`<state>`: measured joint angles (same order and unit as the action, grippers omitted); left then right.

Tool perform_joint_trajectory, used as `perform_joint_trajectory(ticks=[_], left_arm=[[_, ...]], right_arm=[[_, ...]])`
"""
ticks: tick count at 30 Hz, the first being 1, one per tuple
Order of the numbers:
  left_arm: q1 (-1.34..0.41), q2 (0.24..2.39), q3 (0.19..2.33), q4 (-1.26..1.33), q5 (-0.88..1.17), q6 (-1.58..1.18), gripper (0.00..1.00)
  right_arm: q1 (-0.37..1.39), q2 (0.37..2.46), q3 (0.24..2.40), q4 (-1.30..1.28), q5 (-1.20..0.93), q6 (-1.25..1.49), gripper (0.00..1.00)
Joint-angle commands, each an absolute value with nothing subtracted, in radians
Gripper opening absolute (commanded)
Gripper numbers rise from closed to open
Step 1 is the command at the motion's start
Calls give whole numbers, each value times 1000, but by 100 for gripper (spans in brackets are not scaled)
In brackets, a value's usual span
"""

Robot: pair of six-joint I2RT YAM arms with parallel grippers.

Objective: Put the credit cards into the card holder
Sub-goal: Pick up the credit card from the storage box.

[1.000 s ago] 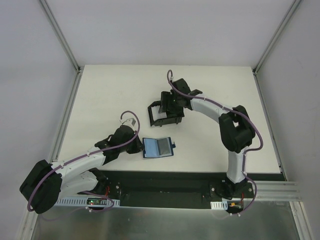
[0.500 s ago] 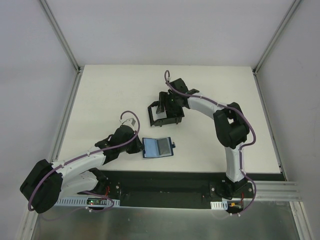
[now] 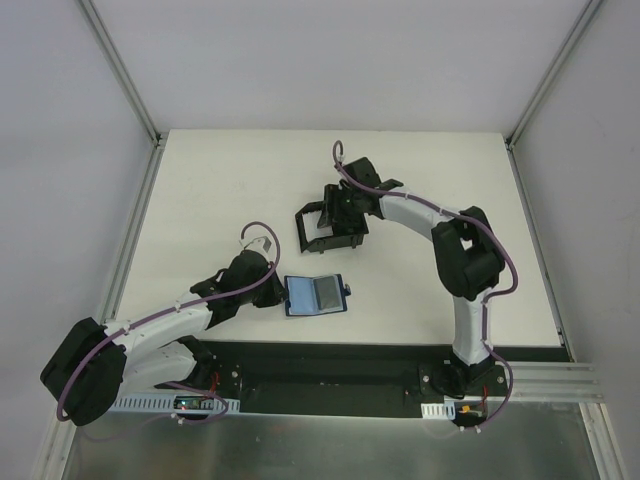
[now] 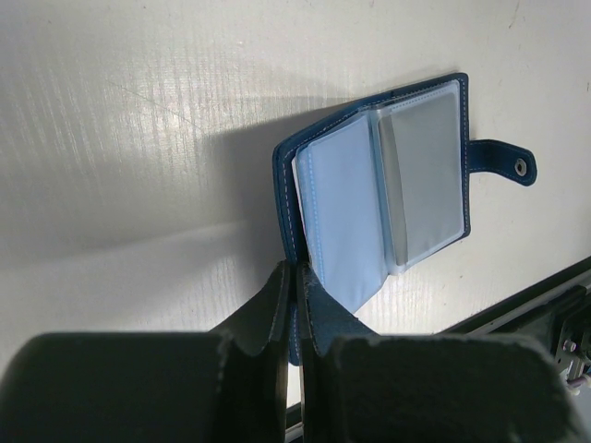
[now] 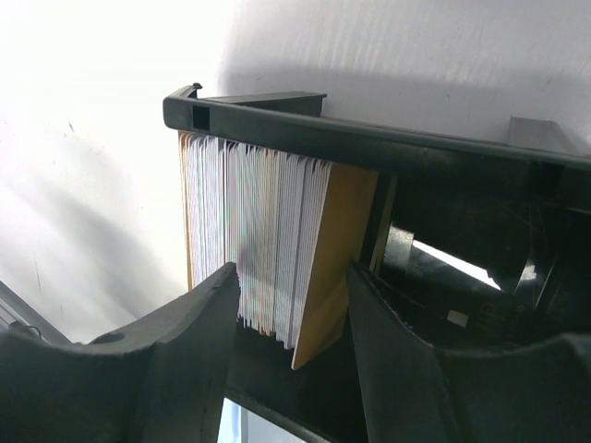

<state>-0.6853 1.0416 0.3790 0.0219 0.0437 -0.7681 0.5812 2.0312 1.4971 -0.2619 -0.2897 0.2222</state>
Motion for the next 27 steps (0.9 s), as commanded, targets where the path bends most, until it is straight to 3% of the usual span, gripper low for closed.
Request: perform_joint_trajectory(ticks=[1, 8, 27], left_arm=[[-673, 1049, 402, 35, 51, -753, 0], [-672, 1042, 396, 37, 51, -758, 0], [-672, 1043, 393, 38, 52, -762, 0]], right_arm=[[580, 1947, 1496, -233, -311, 212, 52], [580, 1933, 1493, -235, -310, 213, 48], [572, 1902, 1520, -314, -195, 158, 7]])
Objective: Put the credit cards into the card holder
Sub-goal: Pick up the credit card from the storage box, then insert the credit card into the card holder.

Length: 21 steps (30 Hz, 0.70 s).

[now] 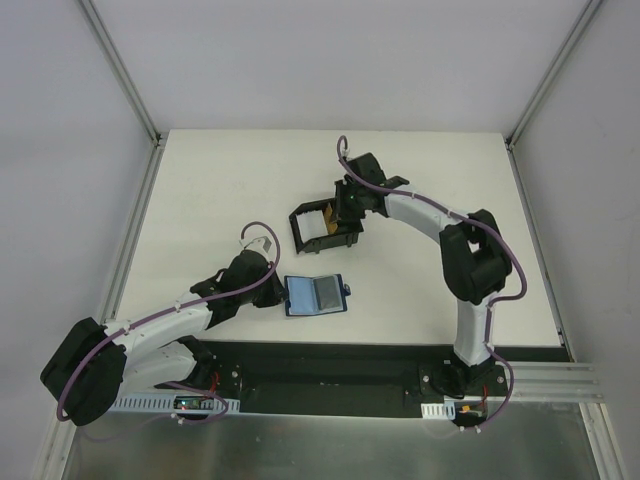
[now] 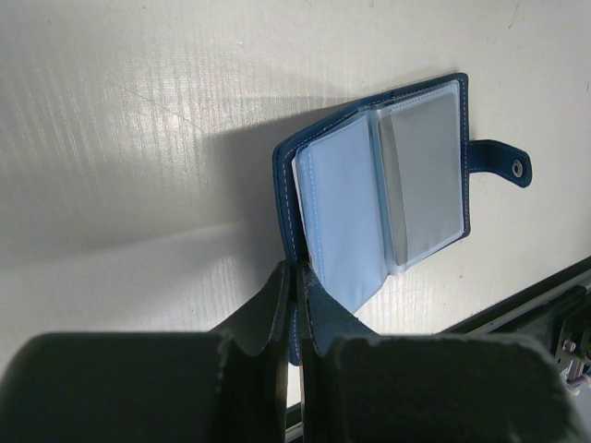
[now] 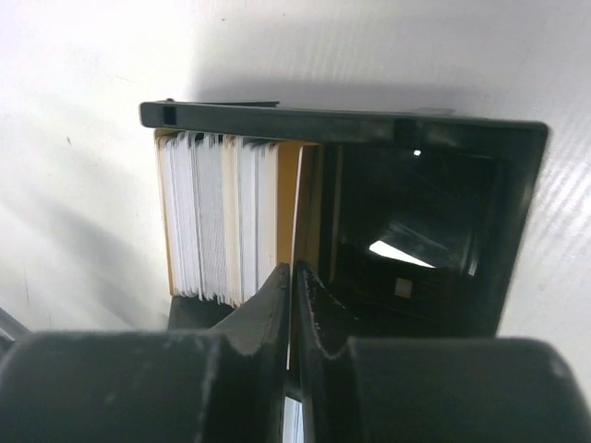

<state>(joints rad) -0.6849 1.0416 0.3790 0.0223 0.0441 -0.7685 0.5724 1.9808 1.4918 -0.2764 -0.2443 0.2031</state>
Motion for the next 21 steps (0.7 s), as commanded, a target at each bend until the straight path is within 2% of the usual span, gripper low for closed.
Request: perform_joint_trajectory(ticks=[1, 3, 13, 16, 21], left_arm=[[-672, 1045, 394, 38, 51, -762, 0], [-672, 1046, 391, 38, 52, -761, 0], [-672, 1048, 367, 46, 40, -776, 0], [-672, 1049, 351, 54, 34, -785, 0], [-672, 1061, 333, 72, 31, -804, 0]], right_arm=[[572, 1901, 1531, -328, -181, 149, 5], [571, 1895, 1534, -337, -158, 135, 0], [572, 1729, 1470, -287, -69, 104, 0], [572, 1631, 1386, -229, -101, 147, 0], [621, 1462, 1129, -52, -173, 287, 0]])
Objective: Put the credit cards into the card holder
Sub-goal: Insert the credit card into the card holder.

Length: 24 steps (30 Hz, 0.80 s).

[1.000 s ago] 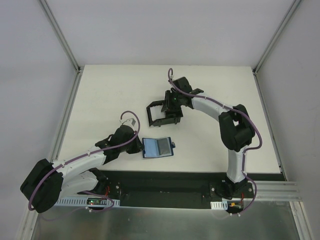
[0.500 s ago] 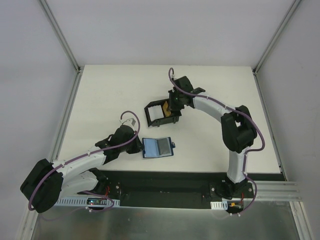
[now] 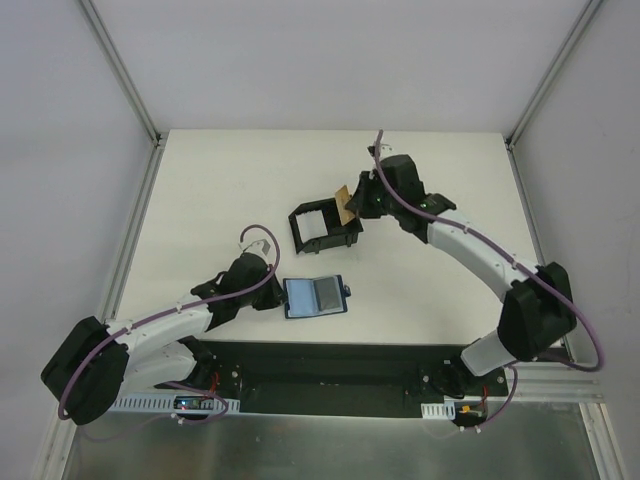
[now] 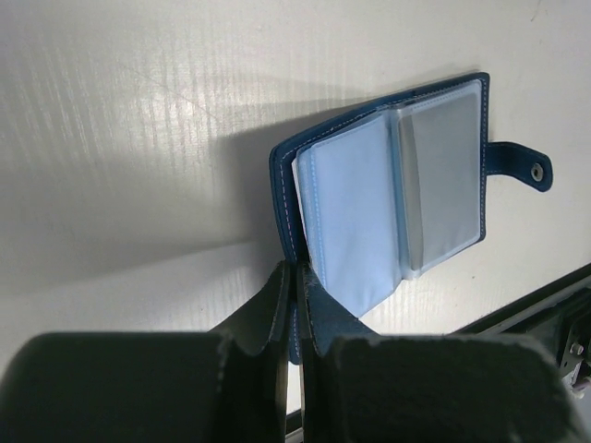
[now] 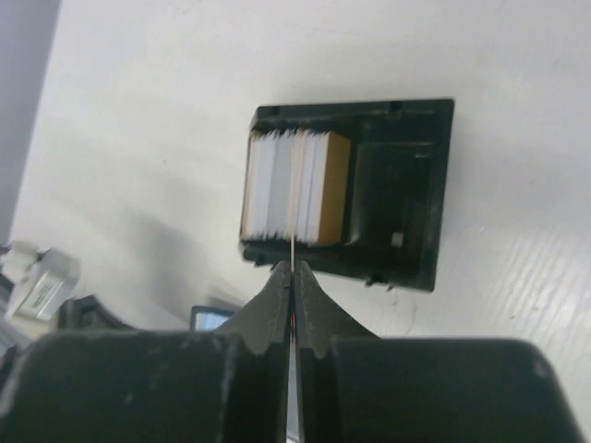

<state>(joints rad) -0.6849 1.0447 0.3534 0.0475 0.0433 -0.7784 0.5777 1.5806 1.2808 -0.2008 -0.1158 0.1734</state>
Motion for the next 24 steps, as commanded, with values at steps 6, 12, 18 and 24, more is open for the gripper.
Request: perform_joint_trajectory(ticks=[6, 12, 18, 24], left_arm=[[-672, 1094, 333, 83, 31, -827, 0], [-670, 1124, 333, 87, 35, -853, 0], [-672, 1154, 331, 89, 40, -876, 0], [-672, 1167, 328, 89, 43, -894, 0]], right_arm=[[762, 1379, 858, 150, -186, 489, 0], [885, 1371, 689, 274, -97, 598, 0], [894, 1422, 571, 406, -92, 666, 0], [900, 1474, 514, 506, -94, 707, 1]])
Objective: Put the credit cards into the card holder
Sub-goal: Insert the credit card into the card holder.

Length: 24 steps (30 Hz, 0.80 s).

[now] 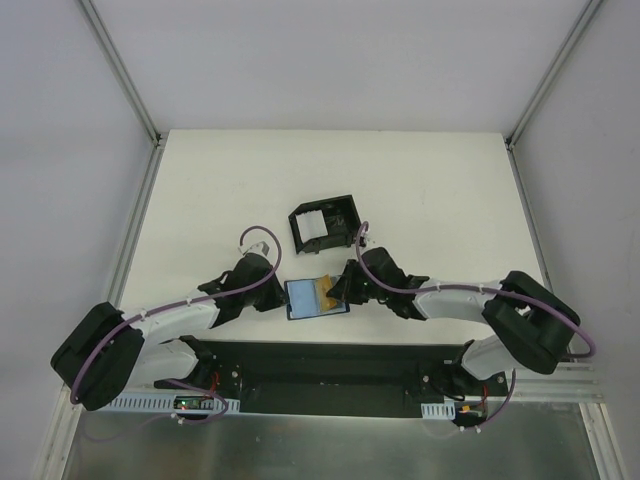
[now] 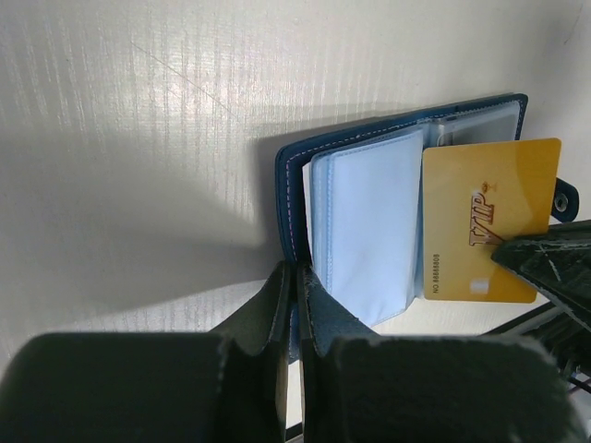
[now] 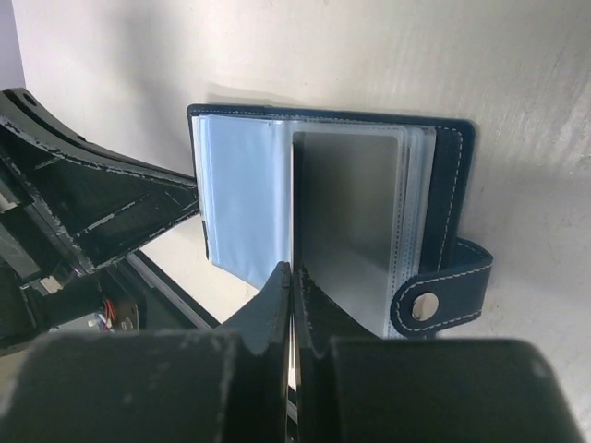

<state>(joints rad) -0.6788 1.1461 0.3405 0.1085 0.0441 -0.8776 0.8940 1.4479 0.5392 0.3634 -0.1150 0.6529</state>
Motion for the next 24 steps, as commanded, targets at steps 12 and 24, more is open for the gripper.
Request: perform_joint_trajectory(ticks=[12, 24], left_arm=[[-672, 1193, 328, 95, 51, -902, 0], [-672, 1187, 327, 97, 49, -900, 0]], right_arm=[[900, 1603, 460, 646, -107, 758, 0], [902, 1594, 437, 611, -49, 779, 0]])
